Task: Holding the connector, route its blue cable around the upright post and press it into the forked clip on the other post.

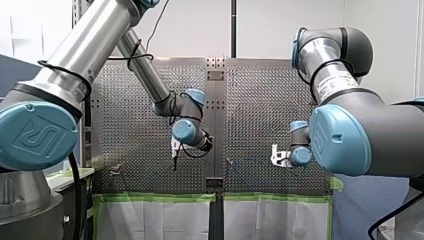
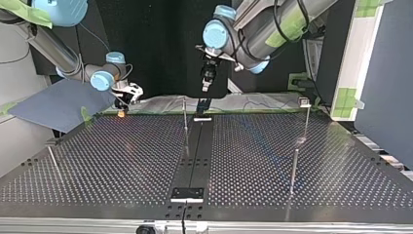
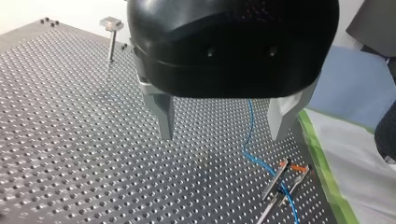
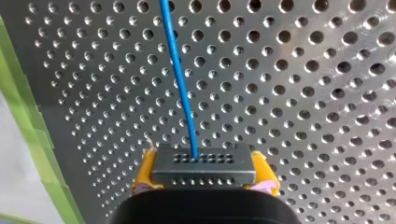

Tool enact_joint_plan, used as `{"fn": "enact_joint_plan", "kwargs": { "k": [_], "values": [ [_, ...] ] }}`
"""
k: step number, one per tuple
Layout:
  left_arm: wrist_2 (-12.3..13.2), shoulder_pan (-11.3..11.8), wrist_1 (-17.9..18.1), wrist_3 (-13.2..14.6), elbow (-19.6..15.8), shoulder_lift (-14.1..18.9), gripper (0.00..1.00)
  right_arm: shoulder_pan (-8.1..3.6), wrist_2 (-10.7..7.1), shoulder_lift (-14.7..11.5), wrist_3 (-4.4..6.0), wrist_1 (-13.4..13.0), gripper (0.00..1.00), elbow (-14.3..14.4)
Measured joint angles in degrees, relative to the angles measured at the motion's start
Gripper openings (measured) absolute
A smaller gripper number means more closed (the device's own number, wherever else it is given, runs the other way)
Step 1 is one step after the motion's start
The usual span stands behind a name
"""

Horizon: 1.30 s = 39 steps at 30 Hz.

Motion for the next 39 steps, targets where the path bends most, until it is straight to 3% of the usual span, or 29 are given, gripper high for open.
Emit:
{"fn": "enact_joint_plan", "kwargs": {
  "k": [7,18,39],
  "values": [
    [0.0,-0.5,0.0,-2.5,-3.3,3.3,1.00,-0.02,-0.18,0.0,0.00,0.0,0.00,0.0],
    [-2.3,-1.9,0.0,-3.0,-8.5,8.5,1.00,0.11,-1.38,0.0,0.27,0.0,0.00,0.0],
    [-2.6,-3.9,0.2,-5.3,-18.9,18.9,1.00,0.49,-1.49,0.0,0.40,0.0,0.00,0.0]
  ]
}}
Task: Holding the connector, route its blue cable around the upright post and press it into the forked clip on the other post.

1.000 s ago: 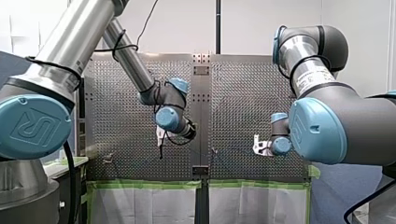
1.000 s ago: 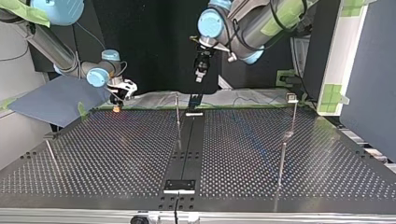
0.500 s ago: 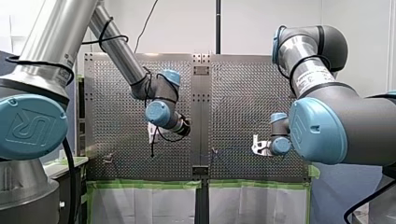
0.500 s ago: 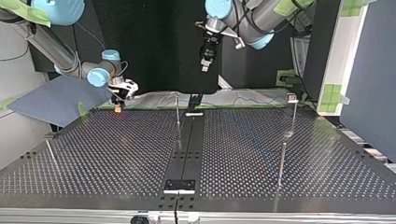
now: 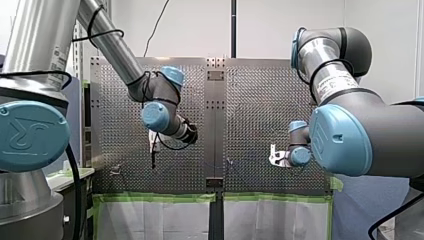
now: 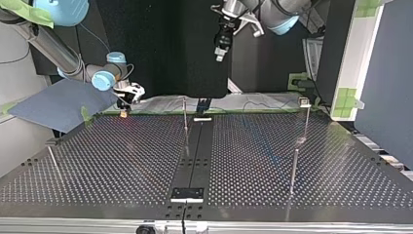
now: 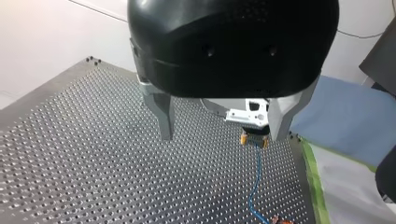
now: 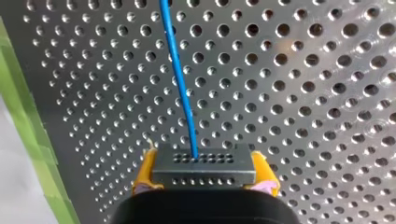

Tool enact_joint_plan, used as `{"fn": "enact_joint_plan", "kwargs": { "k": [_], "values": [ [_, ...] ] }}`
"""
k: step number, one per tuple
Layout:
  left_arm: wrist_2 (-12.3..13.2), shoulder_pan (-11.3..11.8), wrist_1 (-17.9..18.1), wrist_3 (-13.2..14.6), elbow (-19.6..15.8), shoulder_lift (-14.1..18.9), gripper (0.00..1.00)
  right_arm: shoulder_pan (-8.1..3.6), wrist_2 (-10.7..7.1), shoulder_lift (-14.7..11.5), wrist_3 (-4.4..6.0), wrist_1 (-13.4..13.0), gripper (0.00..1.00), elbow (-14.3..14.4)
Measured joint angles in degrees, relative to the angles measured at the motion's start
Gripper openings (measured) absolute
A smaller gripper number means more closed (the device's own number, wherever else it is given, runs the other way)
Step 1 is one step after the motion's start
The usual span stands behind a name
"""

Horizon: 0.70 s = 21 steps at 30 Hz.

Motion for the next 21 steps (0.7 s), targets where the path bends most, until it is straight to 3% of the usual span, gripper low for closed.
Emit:
{"fn": "enact_joint_plan", "kwargs": {
  "k": [8,15,21],
  "values": [
    [0.3,0.2,0.9,-0.9,-2.2,3.7,1.00,0.08,0.03,0.0,0.01,0.0,0.00,0.0],
    [1.9,0.6,4.5,-4.4,-4.0,7.5,1.00,0.25,0.00,0.0,-0.04,0.0,0.00,0.0],
    [1.3,1.3,7.6,-6.5,-6.8,9.5,1.00,0.26,0.71,-0.1,-0.42,0.1,0.00,-0.3]
  ]
}}
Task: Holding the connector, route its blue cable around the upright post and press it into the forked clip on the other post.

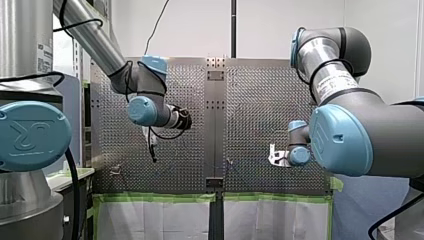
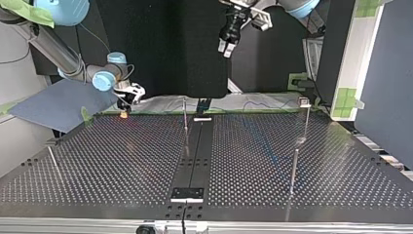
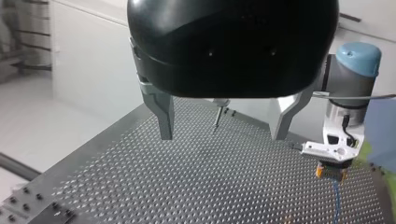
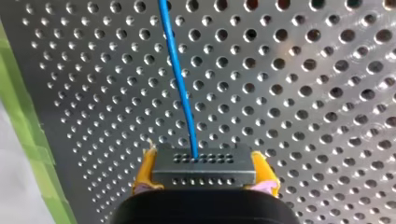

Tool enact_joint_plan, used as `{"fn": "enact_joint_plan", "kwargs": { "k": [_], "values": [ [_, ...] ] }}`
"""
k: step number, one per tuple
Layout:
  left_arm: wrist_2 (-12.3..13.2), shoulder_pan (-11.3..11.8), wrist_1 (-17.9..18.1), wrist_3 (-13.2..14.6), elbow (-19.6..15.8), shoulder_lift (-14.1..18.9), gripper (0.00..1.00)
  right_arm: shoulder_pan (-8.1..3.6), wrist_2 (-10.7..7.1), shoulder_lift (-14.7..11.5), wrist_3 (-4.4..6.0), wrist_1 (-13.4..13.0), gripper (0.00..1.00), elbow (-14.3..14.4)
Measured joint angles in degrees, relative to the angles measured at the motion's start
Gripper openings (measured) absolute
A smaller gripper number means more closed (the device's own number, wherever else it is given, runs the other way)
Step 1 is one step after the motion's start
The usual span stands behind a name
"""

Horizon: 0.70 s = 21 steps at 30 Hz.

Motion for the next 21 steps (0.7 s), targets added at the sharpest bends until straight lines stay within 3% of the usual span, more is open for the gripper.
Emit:
{"fn": "enact_joint_plan", "kwargs": {
  "k": [6,14,21],
  "values": [
    [-1.2,0.4,3.5,2.0,-1.1,-0.7,1.00,0.09,1.26,-1.7,0.15,1.4,0.00,-0.2],
    [-1.3,0.7,7.3,2.6,-1.2,-1.0,1.00,0.91,2.17,-5.8,2.32,3.5,0.00,-0.3],
    [-1.4,1.1,10.2,2.7,-1.2,-1.0,1.00,2.01,4.30,-9.4,2.48,6.5,0.00,-0.3]
  ]
}}
